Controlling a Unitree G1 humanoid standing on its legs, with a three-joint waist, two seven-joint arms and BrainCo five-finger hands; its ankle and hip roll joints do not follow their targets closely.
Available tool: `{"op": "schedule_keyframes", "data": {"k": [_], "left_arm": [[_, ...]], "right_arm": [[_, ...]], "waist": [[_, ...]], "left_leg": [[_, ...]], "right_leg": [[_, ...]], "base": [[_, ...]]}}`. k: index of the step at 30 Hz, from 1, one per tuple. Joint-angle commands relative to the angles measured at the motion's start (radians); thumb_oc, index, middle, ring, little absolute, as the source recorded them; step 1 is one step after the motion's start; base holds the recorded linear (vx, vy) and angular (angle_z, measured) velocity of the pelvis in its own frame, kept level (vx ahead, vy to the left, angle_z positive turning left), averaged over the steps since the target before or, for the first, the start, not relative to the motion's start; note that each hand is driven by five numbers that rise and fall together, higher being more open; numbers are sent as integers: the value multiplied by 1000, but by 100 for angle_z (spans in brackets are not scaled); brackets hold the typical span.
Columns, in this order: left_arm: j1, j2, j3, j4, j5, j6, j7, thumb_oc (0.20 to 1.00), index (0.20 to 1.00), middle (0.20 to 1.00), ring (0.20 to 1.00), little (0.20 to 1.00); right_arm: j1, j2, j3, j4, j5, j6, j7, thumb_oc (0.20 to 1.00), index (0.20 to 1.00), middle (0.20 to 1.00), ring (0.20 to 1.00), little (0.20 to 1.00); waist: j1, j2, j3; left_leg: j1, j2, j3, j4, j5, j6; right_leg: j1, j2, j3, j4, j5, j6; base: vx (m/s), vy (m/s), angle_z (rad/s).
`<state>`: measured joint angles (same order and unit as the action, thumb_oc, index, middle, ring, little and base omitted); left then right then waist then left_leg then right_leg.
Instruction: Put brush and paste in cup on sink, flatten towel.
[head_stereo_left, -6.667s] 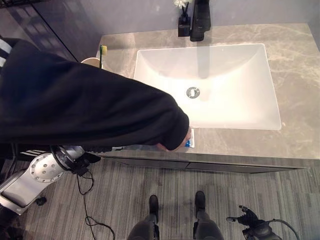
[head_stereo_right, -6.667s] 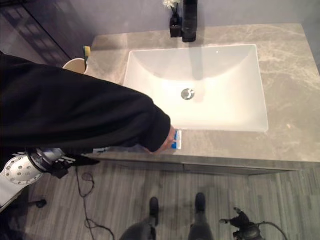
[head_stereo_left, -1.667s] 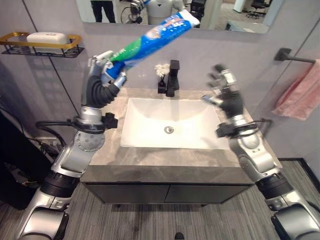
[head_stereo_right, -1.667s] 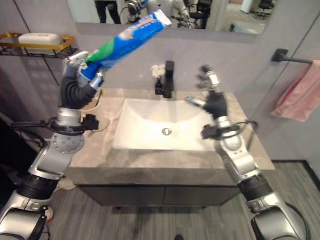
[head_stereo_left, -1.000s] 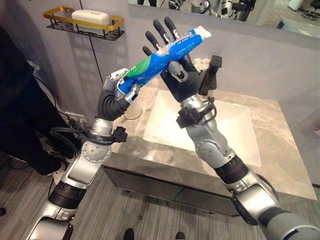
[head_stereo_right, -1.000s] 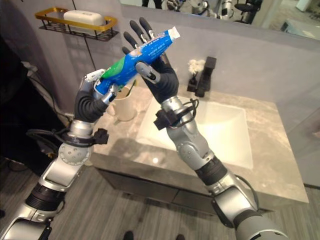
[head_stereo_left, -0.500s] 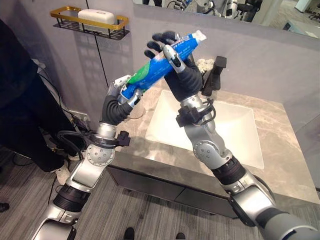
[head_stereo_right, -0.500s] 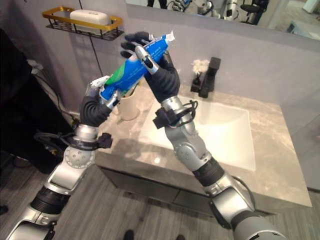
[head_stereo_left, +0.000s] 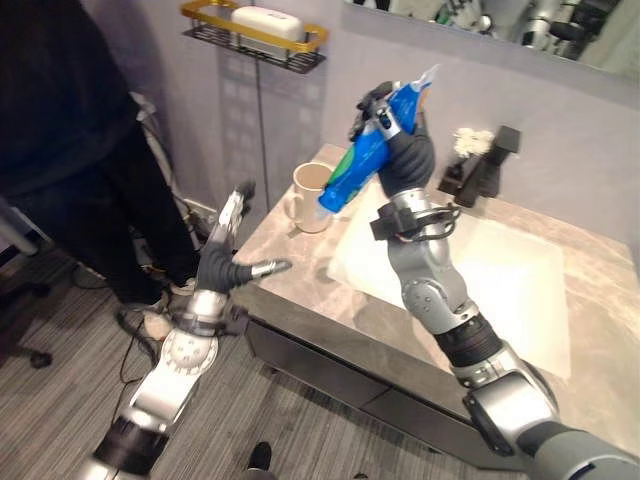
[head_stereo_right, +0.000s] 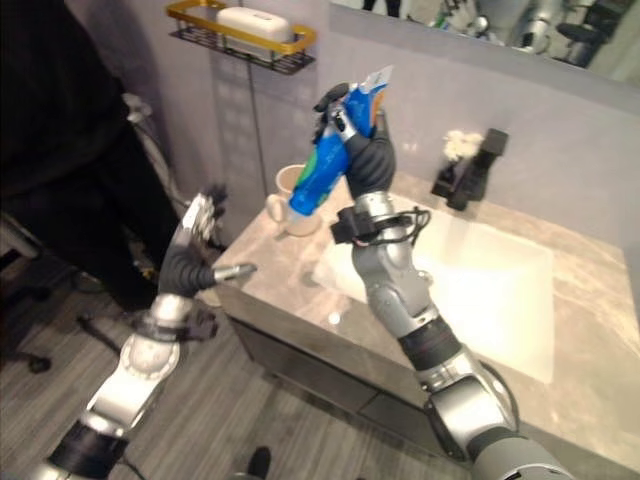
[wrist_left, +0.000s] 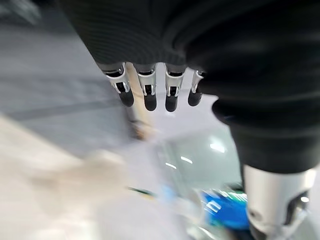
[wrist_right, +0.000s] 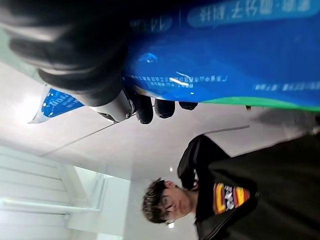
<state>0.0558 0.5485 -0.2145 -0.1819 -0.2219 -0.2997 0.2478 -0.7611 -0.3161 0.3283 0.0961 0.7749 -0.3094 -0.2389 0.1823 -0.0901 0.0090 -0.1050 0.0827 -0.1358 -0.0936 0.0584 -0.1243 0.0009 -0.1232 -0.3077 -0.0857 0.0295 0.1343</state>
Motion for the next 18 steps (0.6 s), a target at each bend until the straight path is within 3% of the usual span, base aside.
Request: {"op": "schedule_keyframes", "data": {"k": [1,3,4,6,7,11,18], "left_arm": [[22,100,49,-52,-164,-47,-92,1000,1000,1000,1000,1000],[95,90,50,-47,-327,-20,-160,1000,1000,1000,1000,1000],[155,136,47,-55,-375,-4,-226,1000,1000,1000,1000,1000],[175,144,62,-43,-401,6,-239,1000,1000,1000,1000,1000],[212,177,96,-22,-385,7,-251,1000,1000,1000,1000,1000],[257,205,139,31,-378,21,-254,1000,1000,1000,1000,1000],[314,192,177,189,-301,52,-255,1000,1000,1000,1000,1000]], "right_arm": [[-159,-50,-75,3,-75,-69,-39,200,200,200,200,200],[-180,-92,-89,12,-99,-71,-52,200,200,200,200,200],[-210,-153,-110,24,-146,-68,-65,200,200,200,200,200],[-218,-171,-115,34,-160,-66,-71,200,200,200,200,200],[-230,-216,-124,47,-175,-72,-78,200,200,200,200,200],[-216,-259,-133,33,-225,-66,-93,200,200,200,200,200],[-147,-300,-146,-36,-395,-20,-96,200,200,200,200,200]], "waist": [[44,-64,-27],[68,-63,-21],[96,-58,-13],[104,-57,-12],[124,-55,-7],[142,-52,4],[159,-55,13]], "left_leg": [[-75,18,50,6,44,-31],[-87,6,26,6,49,-27],[-101,-6,1,6,54,-22],[-107,-11,-9,6,55,-21],[-118,-22,-26,6,58,-19],[-133,-29,-49,6,58,-18],[-153,-48,-62,6,62,-4]], "right_leg": [[22,-174,23,-2,86,90],[33,-177,-5,-2,86,92],[41,-180,-28,-2,87,97],[44,-180,-40,-2,86,98],[48,-181,-58,-2,89,102],[56,-183,-85,-2,85,104],[44,-193,-100,-2,102,111]], "base": [[36,-11,50],[31,-9,59],[16,-6,72],[11,3,54],[14,-2,34],[13,-6,24],[17,13,15]]}}
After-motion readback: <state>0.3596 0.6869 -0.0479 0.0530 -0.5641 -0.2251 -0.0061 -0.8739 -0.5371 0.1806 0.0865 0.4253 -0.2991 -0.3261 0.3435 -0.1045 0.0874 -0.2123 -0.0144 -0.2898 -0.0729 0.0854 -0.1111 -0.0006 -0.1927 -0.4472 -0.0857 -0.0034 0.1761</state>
